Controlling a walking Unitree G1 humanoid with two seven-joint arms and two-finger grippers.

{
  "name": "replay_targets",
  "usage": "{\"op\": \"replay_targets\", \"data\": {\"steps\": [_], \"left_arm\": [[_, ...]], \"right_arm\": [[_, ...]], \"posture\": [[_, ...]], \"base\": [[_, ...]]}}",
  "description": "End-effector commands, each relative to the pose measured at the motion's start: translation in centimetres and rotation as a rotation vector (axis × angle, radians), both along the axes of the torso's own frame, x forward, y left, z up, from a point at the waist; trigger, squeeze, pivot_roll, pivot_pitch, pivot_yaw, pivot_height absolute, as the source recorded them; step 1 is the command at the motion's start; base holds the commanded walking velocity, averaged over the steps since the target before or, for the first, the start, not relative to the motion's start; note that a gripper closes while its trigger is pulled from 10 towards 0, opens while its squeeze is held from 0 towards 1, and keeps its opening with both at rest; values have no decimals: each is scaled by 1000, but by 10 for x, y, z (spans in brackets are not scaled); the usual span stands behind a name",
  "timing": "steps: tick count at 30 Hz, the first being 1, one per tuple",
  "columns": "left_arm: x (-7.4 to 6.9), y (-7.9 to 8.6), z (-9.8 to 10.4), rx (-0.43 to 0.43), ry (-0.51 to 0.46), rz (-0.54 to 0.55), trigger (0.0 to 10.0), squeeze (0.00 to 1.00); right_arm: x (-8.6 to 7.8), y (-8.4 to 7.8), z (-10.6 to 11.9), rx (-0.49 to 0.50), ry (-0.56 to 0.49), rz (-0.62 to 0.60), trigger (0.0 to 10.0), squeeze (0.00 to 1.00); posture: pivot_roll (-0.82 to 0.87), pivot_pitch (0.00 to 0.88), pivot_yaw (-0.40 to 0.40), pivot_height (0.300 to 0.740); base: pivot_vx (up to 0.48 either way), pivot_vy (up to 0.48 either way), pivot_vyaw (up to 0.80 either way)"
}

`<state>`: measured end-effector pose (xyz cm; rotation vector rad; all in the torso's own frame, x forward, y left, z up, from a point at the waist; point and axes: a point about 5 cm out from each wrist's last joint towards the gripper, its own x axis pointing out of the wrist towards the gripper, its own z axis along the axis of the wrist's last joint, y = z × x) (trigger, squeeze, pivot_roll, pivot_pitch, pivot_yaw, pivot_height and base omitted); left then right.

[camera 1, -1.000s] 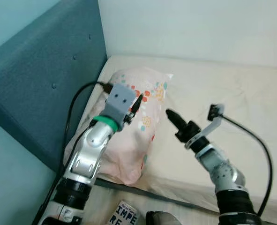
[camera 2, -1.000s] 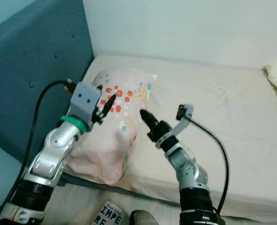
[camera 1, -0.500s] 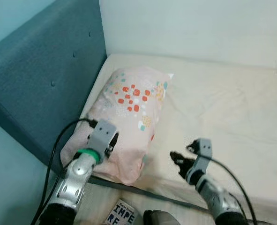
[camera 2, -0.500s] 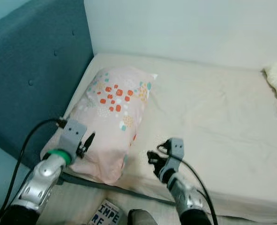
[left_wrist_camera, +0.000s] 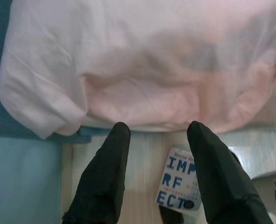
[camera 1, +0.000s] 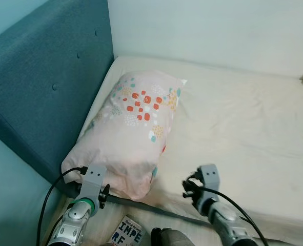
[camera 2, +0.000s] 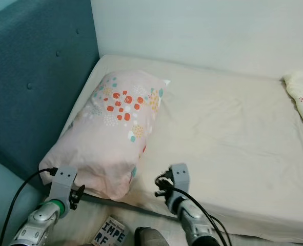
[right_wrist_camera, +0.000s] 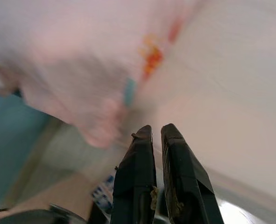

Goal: Clean up the room

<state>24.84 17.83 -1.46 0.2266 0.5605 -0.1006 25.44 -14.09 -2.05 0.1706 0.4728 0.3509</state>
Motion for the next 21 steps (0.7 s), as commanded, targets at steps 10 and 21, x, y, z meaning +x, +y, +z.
{"op": "replay_targets", "data": {"steps": [10,21], "left_arm": [[0,-1,-5,-6,-15,10,10000,0],[-1,1,-7,1,-24,8,10000,0]], "right_arm": [[-3,-5,-5,-28,-6,10,10000,0],[-3,-3,-6,-22,-10,19,10000,0]], "posture": [[-33,18,-32,715],[-32,13,-27,715]], "base": [[-123,0,0],[-437,0,0]]}}
